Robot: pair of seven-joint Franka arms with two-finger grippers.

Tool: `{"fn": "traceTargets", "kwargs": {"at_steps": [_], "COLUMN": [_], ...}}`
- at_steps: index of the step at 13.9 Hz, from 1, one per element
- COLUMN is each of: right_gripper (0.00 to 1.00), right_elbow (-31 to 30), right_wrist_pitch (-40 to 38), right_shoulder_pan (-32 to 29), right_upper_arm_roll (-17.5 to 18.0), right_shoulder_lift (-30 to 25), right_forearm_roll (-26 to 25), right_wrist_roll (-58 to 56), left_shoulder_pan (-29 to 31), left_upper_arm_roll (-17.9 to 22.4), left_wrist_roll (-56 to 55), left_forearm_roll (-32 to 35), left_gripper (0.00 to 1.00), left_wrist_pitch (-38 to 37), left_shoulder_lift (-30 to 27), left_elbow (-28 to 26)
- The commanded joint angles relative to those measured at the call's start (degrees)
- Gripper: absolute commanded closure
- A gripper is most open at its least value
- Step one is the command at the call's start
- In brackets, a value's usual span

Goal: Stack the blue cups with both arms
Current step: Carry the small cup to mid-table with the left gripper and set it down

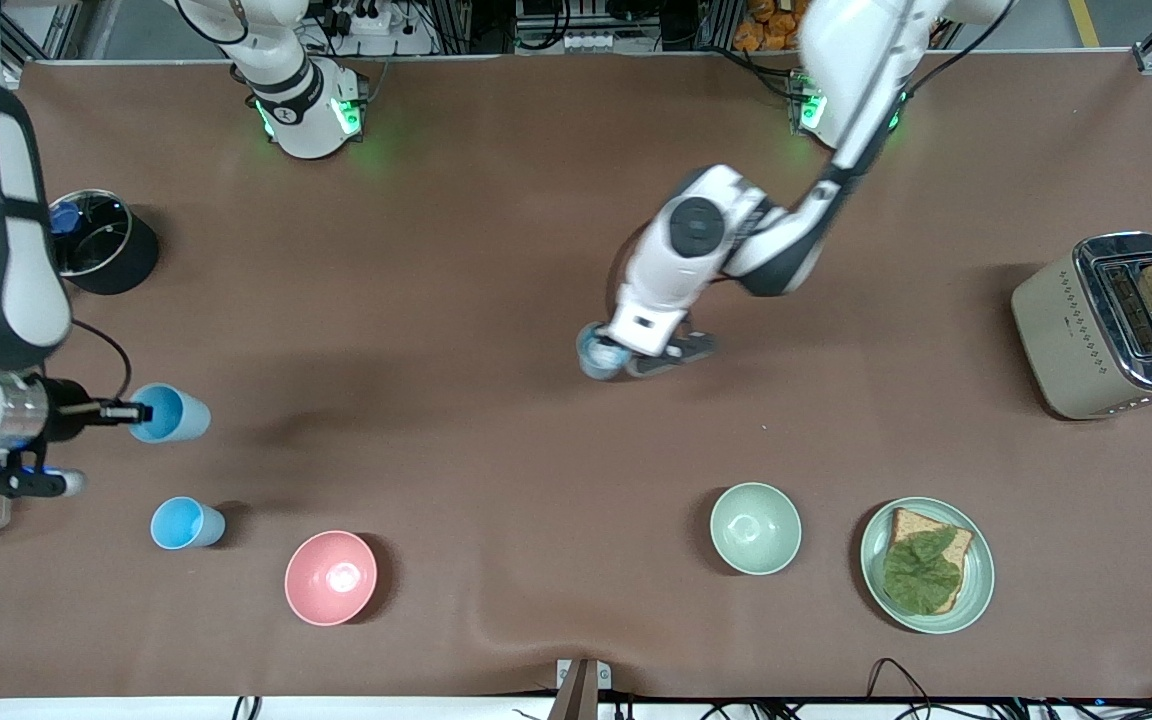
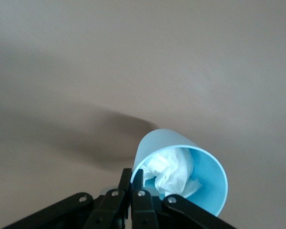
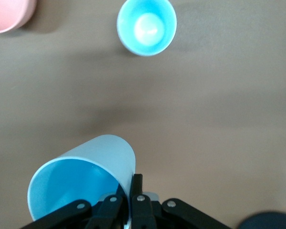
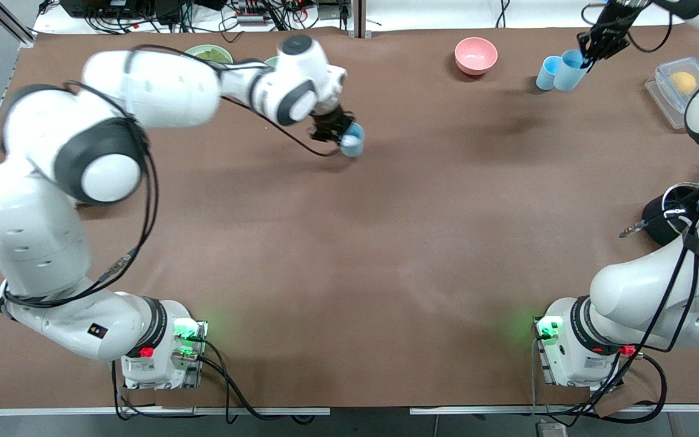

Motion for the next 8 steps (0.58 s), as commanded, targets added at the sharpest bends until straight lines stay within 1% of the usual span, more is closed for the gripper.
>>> {"fn": "traceTargets", "kwargs": {"at_steps": [1, 3, 4, 5, 6, 7, 8], "right_gripper": [1.00, 1.00, 1.00, 1.00, 1.00, 1.00, 1.00], "right_elbow": [-0.3, -0.3, -0.3, -0.3, -0.3, -0.3, -0.3], "right_wrist_pitch": [-3.6, -5.0, -5.3, -5.7, -6.2, -6.0, -5.7], "right_shoulder_pan": [-0.6, -0.9, -0.8, -0.6, -0.4, -0.1, 0.4], "right_upper_arm_roll": [1.8, 1.7, 1.8, 1.9, 2.3, 3.9, 5.5], "right_shoulder_lift": [-3.7, -4.8, -5.1, -5.2, -5.2, -5.2, -5.3], "right_forearm_roll": [1.6, 4.7, 4.9, 5.0, 6.0, 7.2, 7.5], "right_wrist_roll": [0.8, 1.0, 1.0, 1.0, 0.0, 0.1, 0.9], "left_shoulder_pan": [-4.4, -8.0, -9.5, -10.2, -9.8, -9.6, -9.2], "left_upper_arm_roll": [0.8, 2.2, 3.3, 3.7, 3.7, 3.8, 3.8], "left_wrist_roll": [-4.6, -8.3, -9.2, -10.4, -11.7, -12.3, -12.4], "left_forearm_roll": [0.7, 0.9, 1.0, 1.0, 1.0, 1.4, 1.6], "left_gripper": [1.00, 1.00, 1.00, 0.90, 0.47, 0.00, 0.00], "left_wrist_pitch": [-0.6, -0.6, -0.6, -0.7, -0.8, -1.1, -3.0], "left_shoulder_lift": [6.8, 7.7, 7.6, 7.5, 7.1, 6.5, 4.9], "left_elbow": [8.9, 9.8, 9.8, 9.8, 9.8, 9.7, 9.8]}}
